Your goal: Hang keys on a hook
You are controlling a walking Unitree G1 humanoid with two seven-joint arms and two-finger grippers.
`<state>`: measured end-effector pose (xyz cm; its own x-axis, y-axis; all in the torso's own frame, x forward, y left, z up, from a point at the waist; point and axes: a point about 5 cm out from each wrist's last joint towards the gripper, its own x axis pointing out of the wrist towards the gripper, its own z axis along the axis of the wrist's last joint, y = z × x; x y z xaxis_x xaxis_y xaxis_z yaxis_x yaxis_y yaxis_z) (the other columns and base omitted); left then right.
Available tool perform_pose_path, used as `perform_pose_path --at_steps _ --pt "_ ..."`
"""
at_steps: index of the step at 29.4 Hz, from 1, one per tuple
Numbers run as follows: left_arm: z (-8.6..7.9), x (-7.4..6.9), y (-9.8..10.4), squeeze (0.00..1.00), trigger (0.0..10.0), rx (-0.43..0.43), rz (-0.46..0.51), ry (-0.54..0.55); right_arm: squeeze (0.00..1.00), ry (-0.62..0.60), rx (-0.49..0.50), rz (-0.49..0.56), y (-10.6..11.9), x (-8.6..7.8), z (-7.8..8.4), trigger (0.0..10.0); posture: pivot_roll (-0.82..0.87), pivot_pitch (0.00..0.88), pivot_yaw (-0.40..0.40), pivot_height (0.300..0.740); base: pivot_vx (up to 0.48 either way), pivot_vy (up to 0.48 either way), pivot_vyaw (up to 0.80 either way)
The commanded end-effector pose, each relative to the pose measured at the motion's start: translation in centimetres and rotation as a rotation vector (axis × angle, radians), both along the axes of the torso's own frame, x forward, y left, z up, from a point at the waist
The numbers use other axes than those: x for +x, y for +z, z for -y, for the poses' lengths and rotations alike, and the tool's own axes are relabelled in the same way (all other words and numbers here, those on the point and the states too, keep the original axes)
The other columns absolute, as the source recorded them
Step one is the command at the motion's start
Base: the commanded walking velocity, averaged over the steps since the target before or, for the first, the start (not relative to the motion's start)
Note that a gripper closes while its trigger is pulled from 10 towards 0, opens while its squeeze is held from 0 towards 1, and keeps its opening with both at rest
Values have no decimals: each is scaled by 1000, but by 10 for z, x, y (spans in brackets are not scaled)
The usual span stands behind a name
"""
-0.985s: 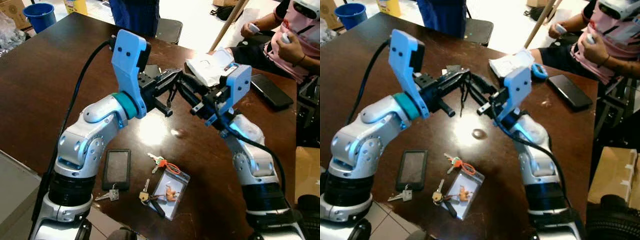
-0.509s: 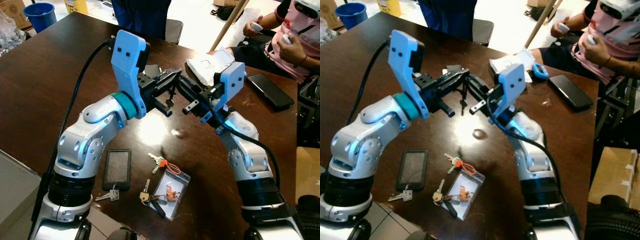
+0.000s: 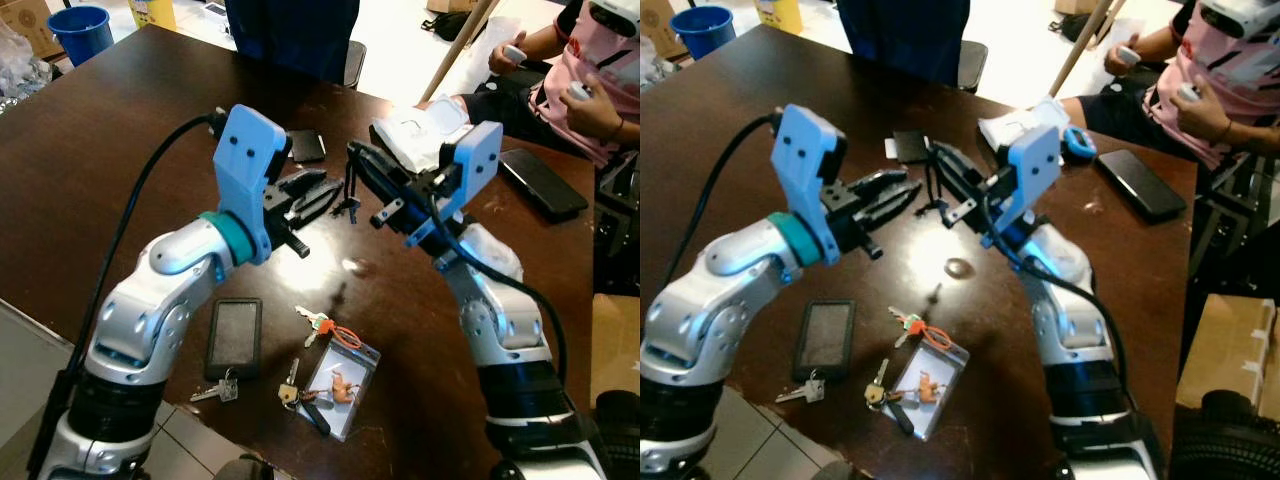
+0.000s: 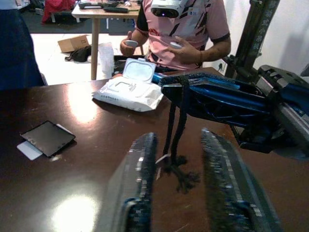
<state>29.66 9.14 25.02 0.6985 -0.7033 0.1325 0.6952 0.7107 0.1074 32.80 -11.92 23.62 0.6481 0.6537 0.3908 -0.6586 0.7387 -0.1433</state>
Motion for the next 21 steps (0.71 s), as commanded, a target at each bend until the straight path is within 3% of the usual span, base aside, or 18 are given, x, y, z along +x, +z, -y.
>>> perform_pose_path --at_steps 1,3,4,6,9,10,12,13,15,16,18,19,20,21 --pt "1 -4 0 1000 10000 -6 9 -19 0 -8 4 -5 -1 -2 2 0 43 96 52 740 0 0 0" --pt "0 -4 0 1000 10000 -7 9 -17 0 -8 5 -6 -2 -2 2 0 43 92 51 740 0 0 0" --pt "-6 -8 3 0 10000 -42 5 -25 0 -18 8 -12 -3 -4 4 0 37 108 55 740 0 0 0" --pt "-6 -8 3 0 10000 -42 5 -25 0 -18 8 -12 -3 -4 4 0 37 108 55 740 0 0 0" --pt "-19 -19 5 0 10000 -74 6 -49 0 -53 1 -25 -6 -6 9 0 35 109 59 740 0 0 0" --pt "-25 -19 3 0 10000 -74 11 -1 0 -83 -1 -30 -7 -6 12 10000 38 111 59 740 0 0 0" --pt "-25 -19 3 0 10000 -74 11 -1 0 -83 -1 -30 -7 -6 12 10000 38 111 59 740 0 0 0" --pt "-30 -12 -1 0 10000 -79 1 100 0 -111 2 -27 -7 -7 14 10000 36 114 59 740 0 0 0" --pt "-30 -12 -1 0 10000 -79 1 100 0 -111 2 -27 -7 -7 14 10000 36 114 59 740 0 0 0" --pt "-35 -5 -3 0 10000 -48 25 220 0 -130 11 -18 -5 -7 15 10000 39 116 57 740 0 0 0" --pt "-35 -5 -3 0 10000 -48 25 220 0 -130 11 -18 -5 -7 15 10000 39 116 57 740 0 0 0" --pt "-40 0 -6 0 10000 -23 52 328 0 -140 20 -7 -3 -9 15 10000 34 114 59 740 0 0 0" --pt "-40 0 -6 0 10000 -23 52 328 0 -140 20 -7 -3 -9 15 10000 34 114 59 740 0 0 0" --pt "-45 3 -10 0 10000 12 84 416 0 -147 35 4 -2 -14 15 10000 33 115 59 740 0 0 0"
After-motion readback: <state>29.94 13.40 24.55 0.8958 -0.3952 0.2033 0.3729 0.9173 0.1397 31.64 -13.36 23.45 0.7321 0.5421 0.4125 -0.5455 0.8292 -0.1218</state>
